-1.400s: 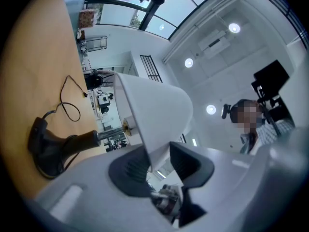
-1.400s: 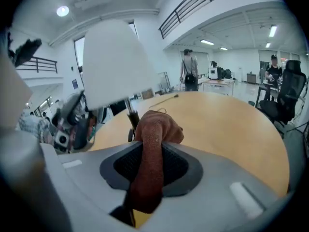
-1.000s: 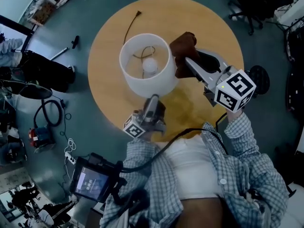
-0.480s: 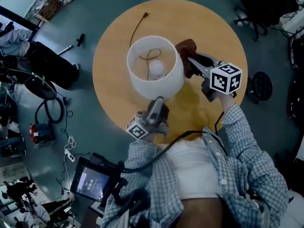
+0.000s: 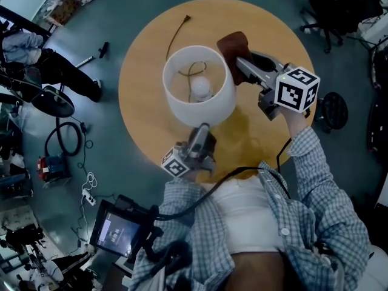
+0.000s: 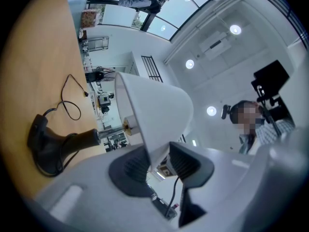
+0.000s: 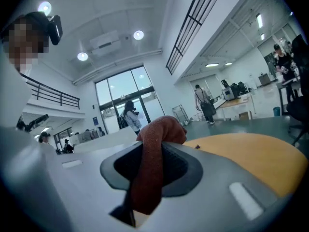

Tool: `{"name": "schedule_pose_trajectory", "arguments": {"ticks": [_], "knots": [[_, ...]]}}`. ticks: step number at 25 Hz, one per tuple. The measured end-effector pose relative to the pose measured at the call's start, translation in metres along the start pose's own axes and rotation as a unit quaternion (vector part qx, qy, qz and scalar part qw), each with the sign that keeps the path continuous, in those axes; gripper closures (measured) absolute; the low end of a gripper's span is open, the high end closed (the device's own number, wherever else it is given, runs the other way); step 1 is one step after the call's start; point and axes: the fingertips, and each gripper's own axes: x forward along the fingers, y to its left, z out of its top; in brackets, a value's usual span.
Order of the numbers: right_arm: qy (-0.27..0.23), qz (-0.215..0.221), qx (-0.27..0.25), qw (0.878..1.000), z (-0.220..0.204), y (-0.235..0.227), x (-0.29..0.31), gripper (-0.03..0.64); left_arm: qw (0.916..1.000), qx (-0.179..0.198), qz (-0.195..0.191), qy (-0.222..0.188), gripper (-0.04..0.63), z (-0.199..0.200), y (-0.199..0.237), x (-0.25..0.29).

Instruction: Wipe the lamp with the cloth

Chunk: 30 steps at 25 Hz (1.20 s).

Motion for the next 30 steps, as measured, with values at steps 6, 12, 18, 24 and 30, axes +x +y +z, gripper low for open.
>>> {"name": "schedule_pose_trajectory", "arguments": {"ticks": [6, 12, 18, 24, 30], "knots": [[-0.009, 0.066, -0.072, 0.995, 0.053, 0.041, 0.02, 0.514, 1.0, 0.001, 0.002, 0.0, 0.474, 0.0, 0.001, -0.001], [0.066, 0.067, -0.082, 0.992, 0.022, 0.006, 0.046, 0.514, 1.0, 0.004, 0.003, -0.002, 0.474, -0.002, 0.0, -0.001], [0.182, 0.049, -0.047, 0.981, -0.054, -0.046, 0.068, 0.514, 1.0, 0.005, 0.006, -0.003, 0.474, -0.003, 0.001, -0.001], [0.181, 0.088, -0.044, 0.979, -0.046, -0.043, 0.074, 0.514, 0.9999, 0.004, 0.009, -0.007, 0.474, 0.0, 0.002, 0.001], [0.128, 0.191, -0.08, 0.97, 0.024, 0.009, 0.084, 0.514, 0.9999, 0.003, 0.011, -0.009, 0.474, 0.0, 0.0, 0.0]]}}
